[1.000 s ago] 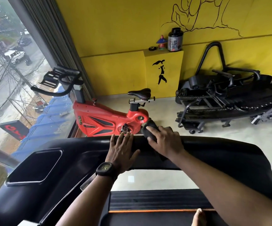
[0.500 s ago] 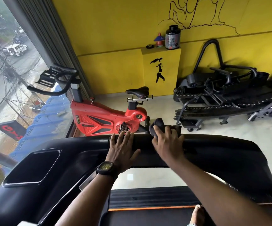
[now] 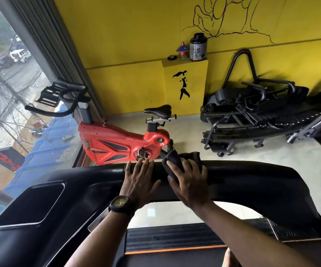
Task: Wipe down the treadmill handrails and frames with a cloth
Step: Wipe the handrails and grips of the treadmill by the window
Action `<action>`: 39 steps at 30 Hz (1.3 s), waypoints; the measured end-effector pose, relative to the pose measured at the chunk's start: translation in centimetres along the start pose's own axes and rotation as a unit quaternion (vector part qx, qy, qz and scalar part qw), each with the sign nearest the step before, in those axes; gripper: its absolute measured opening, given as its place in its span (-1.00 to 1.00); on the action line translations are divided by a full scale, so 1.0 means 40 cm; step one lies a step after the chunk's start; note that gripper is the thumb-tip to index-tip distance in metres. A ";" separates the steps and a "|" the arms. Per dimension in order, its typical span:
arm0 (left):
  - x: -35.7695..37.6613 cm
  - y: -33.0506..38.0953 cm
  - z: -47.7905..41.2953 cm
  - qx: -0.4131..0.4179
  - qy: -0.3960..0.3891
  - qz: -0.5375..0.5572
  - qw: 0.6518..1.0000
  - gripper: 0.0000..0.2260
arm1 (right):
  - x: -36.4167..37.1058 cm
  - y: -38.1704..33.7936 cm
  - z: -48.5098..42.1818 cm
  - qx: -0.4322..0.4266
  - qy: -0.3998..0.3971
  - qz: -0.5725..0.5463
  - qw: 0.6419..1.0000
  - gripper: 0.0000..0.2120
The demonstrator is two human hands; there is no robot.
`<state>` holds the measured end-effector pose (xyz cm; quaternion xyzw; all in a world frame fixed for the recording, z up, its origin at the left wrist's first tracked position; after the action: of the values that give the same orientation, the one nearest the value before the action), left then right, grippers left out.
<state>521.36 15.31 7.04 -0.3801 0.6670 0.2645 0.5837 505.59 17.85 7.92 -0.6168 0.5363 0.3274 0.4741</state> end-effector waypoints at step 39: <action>0.014 0.077 -0.051 -0.018 -0.027 0.027 0.999 -0.34 | 0.019 0.160 -0.156 0.059 -0.137 0.017 0.989 -0.50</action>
<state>517.65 15.35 6.57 -0.3650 0.6561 0.3027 0.5871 498.88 11.91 7.84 -0.5276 0.4955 0.3846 0.5728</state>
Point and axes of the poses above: each hand's wrist, its own z-axis away from the middle knuckle, its own x-axis out of the palm, y = z × x, the point moved 9 cm from there along -z, towards the middle knuckle, and after that the axes turned 11 degrees about x, right-handed, at the moved point
